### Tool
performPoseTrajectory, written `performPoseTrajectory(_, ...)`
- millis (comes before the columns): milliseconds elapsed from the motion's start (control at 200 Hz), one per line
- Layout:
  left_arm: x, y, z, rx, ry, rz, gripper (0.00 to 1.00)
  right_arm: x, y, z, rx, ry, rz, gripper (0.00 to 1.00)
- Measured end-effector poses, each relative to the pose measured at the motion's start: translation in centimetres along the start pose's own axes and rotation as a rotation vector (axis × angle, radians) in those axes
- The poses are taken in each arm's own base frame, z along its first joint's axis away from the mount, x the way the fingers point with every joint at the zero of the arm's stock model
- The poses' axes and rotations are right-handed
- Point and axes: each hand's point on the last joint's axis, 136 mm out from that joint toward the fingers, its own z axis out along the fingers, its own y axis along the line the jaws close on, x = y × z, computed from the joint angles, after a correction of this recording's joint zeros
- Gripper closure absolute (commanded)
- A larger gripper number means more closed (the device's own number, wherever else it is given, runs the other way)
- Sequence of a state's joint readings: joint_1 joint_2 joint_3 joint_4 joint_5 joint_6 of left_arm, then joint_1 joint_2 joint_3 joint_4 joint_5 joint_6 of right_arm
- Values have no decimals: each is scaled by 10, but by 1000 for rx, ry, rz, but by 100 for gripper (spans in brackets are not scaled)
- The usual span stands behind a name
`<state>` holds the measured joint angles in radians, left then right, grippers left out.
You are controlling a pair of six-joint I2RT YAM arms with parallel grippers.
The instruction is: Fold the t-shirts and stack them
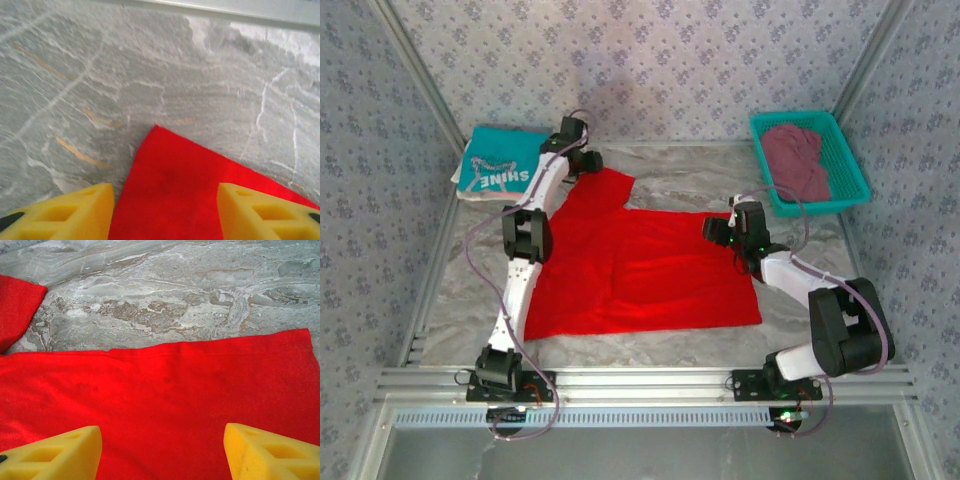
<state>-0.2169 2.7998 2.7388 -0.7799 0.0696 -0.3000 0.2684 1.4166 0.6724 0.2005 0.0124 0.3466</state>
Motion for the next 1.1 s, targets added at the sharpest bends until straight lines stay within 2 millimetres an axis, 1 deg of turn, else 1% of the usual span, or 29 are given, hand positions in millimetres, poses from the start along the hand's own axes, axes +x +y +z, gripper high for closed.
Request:
performPoseTrajectory(170, -14, 9, -2, 22, -39, -36, 44, 0, 0, 1, -1, 2, -1, 32)
performPoseTrajectory(270, -23, 10, -4, 53, -64, -54, 42, -1, 1, 1, -2, 0, -1, 32)
performPoseTrajectory(365, -30, 7, -2, 88, -90, -56, 41, -2, 2, 1, -6, -1, -1, 32)
performPoseTrajectory(480, -29, -1, 8, 132, -96, -64, 41, -3, 5, -1, -20, 0, 0, 32)
performPoseTrajectory(565, -20, -2, 20, 152, -76, -80, 43, -4, 7, -4, -34, 1, 0, 31)
performPoseTrajectory(655, -24, -4, 18, 176, -85, -106, 44, -8, 11, -11, -52, -10, 2, 31)
performPoseTrajectory(740, -22, -7, 19, 205, -72, -131, 55, -14, 15, -19, -66, -24, 3, 31)
performPoseTrajectory(780, -19, -9, 20, 221, -61, -148, 61, -17, 16, -23, -70, -33, 3, 30)
performPoseTrajectory(914, -14, -14, 21, 259, -34, -164, 64, -28, 20, -36, -84, -71, 6, 28)
performPoseTrajectory(979, -11, -18, 21, 271, -17, -164, 73, -32, 21, -40, -88, -84, 6, 28)
performPoseTrajectory(1054, -5, -22, 21, 273, 1, -154, 79, -33, 22, -41, -90, -89, 6, 27)
performPoseTrajectory(1099, -3, -24, 22, 274, 8, -143, 86, -33, 21, -41, -89, -87, 6, 27)
